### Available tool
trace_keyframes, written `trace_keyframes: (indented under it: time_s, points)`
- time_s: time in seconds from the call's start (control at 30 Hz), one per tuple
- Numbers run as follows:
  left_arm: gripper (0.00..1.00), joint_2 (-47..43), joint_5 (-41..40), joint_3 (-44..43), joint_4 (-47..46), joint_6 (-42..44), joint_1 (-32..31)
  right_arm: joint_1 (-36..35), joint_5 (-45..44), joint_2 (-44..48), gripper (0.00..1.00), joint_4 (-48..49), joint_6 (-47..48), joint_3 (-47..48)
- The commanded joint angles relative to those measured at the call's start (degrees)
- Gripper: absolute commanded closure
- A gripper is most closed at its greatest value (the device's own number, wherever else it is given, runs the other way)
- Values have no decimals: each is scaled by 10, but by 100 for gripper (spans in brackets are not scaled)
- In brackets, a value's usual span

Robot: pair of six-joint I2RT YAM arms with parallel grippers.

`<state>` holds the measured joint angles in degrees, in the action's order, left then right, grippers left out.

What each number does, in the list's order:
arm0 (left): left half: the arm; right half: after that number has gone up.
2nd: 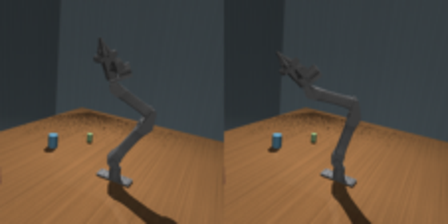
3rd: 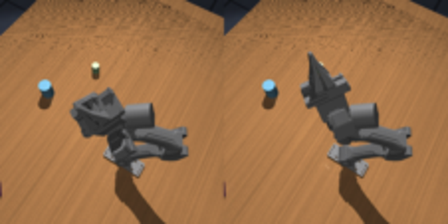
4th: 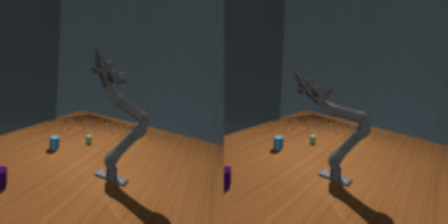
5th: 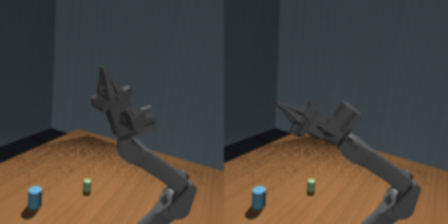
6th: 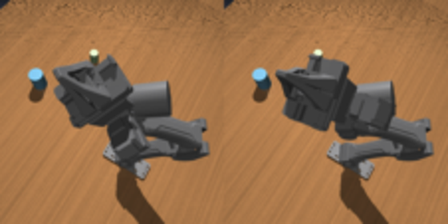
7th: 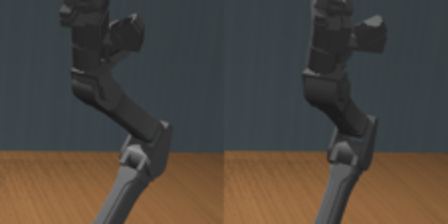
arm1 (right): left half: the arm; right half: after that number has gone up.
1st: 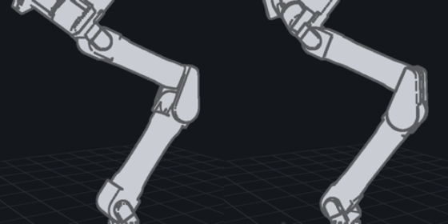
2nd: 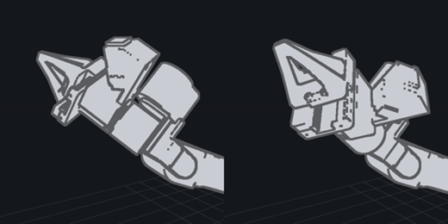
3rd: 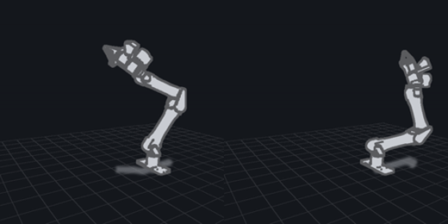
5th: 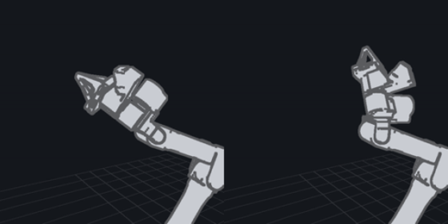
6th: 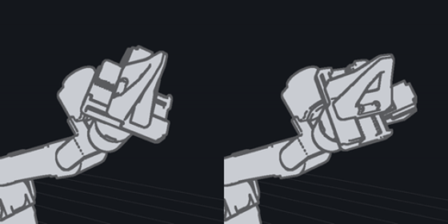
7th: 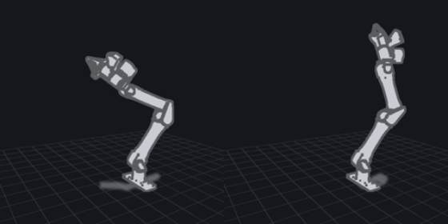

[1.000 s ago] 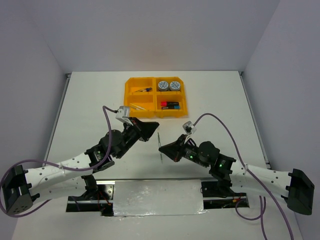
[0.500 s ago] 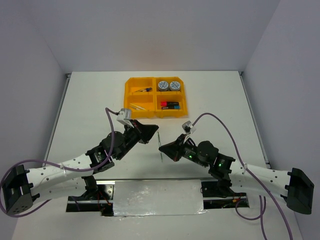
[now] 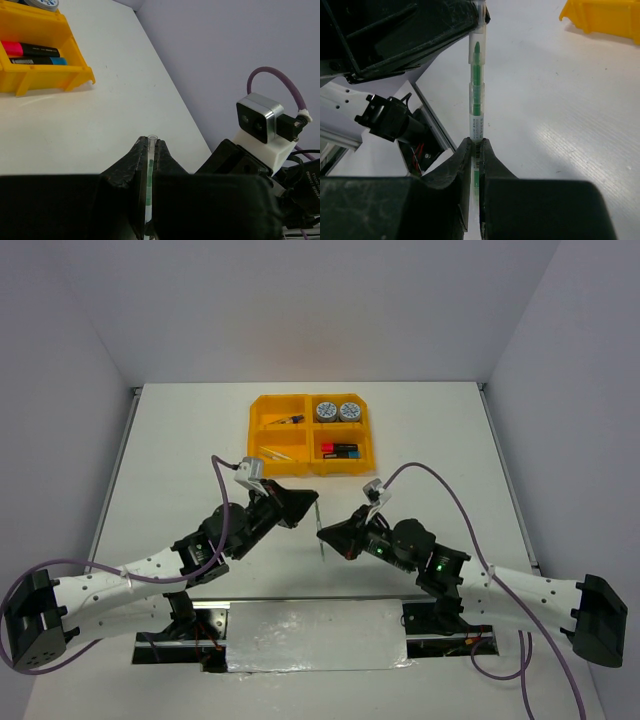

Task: Sort the stationery into containers
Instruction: Close the pen cap on the pen.

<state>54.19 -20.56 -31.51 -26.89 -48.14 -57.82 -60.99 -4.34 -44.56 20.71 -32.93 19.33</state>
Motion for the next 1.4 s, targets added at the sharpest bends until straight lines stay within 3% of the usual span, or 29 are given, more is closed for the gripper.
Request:
trace_keyframes:
  time_s: [0.0, 0.2, 0.3, 0.4, 0.43, 0.53, 0.57, 0.67, 0.73, 0.83, 1.03, 1.1, 1.17, 1.37]
  points:
    - [100, -4, 23, 9, -43, 5, 1, -4, -30, 8, 100, -1, 15, 48]
    - [100, -2, 49, 20, -50, 11, 1, -4, -52, 8, 100, -18, 38, 94]
    - [95, -2, 78, 23, -54, 34, 1, -4, -59, 10, 100, -34, 58, 123]
    - [77, -8, 107, 25, -56, 57, 1, -3, -40, 6, 100, -28, 98, 135]
    - [66, -15, 110, 21, -51, 63, 1, -4, -31, 3, 100, -21, 106, 135]
    - [52, -29, 107, 2, -15, 91, 1, -4, -3, -4, 100, -24, 122, 133]
    - [52, -33, 98, -3, -4, 96, 1, -4, -4, -7, 100, -28, 121, 132]
    - [58, -48, 87, -20, 25, 114, 1, -5, 3, -15, 100, -28, 118, 130]
    - [73, -58, 79, -27, 35, 123, 1, -6, 6, -17, 100, -24, 117, 129]
    - [77, -69, 76, -30, 40, 130, 1, -6, 17, -19, 100, -22, 120, 132]
    - [100, -71, 117, -37, 33, 166, 1, -8, 63, -25, 100, 1, 130, 126]
    - [100, -73, 135, -38, 23, 180, 1, -7, 79, -25, 85, 11, 135, 120]
    - [100, -79, 173, -37, 6, 203, 1, -6, 94, -25, 63, 17, 135, 113]
    - [100, -118, 260, -19, -51, 229, 0, -6, 135, -36, 56, 39, 123, 118]
